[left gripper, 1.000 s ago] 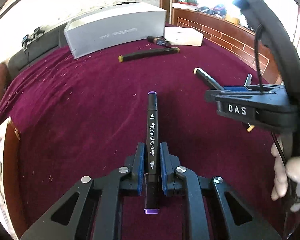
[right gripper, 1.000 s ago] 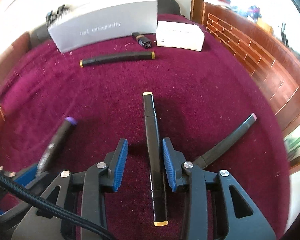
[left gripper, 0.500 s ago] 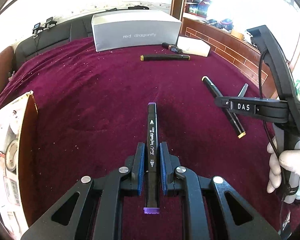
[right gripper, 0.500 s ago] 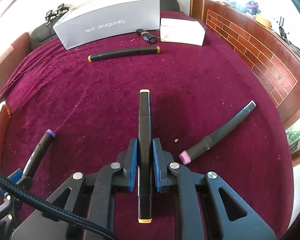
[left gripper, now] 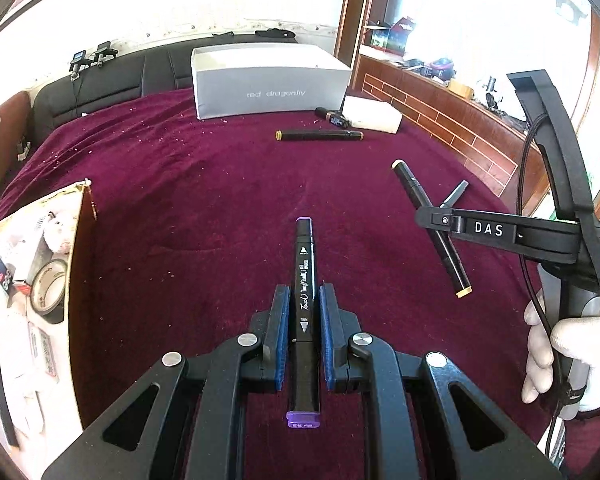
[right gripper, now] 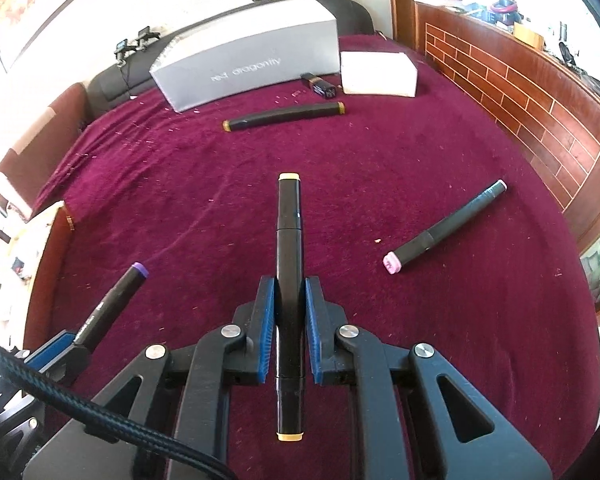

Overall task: Organize objects
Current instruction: 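Carry both held markers toward the tray with both tools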

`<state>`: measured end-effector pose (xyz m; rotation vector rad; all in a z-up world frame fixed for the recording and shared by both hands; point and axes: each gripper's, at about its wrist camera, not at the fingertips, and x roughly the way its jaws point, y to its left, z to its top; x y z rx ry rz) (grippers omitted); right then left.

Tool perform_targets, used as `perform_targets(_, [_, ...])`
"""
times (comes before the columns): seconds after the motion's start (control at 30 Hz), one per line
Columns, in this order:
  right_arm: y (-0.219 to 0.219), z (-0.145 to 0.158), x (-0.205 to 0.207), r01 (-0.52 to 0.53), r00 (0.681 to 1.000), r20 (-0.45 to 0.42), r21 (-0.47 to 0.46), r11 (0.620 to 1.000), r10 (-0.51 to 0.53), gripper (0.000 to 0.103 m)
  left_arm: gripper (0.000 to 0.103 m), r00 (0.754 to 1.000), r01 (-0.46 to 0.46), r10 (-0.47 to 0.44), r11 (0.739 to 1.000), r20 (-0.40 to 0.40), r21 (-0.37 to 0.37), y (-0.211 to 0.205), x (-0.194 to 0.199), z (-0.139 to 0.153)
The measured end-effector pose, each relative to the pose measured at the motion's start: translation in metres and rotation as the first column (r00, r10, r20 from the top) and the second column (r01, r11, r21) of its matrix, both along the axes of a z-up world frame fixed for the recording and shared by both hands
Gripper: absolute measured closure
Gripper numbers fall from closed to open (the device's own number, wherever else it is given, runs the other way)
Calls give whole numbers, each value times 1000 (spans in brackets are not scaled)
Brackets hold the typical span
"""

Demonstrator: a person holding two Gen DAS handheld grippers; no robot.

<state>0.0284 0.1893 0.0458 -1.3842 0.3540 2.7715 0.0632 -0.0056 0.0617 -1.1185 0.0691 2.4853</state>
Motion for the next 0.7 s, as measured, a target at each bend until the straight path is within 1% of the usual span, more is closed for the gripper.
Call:
perform_targets(0.23, [-19, 16, 16, -40, 998, -41, -19, 999, 40, 91, 91, 1000, -8, 8, 1000, -25, 19, -11, 13, 10])
perform_targets(0.53, [-40, 32, 31, -90, 994, -75, -72, 993, 85, 90, 91, 998, -19, 21, 999, -54, 44, -29, 32, 24])
perform_targets(0.7, [-58, 41, 37, -130, 988, -95, -87, 988, 122, 90, 91, 997, -47, 51, 996, -64, 70, -46, 41, 31])
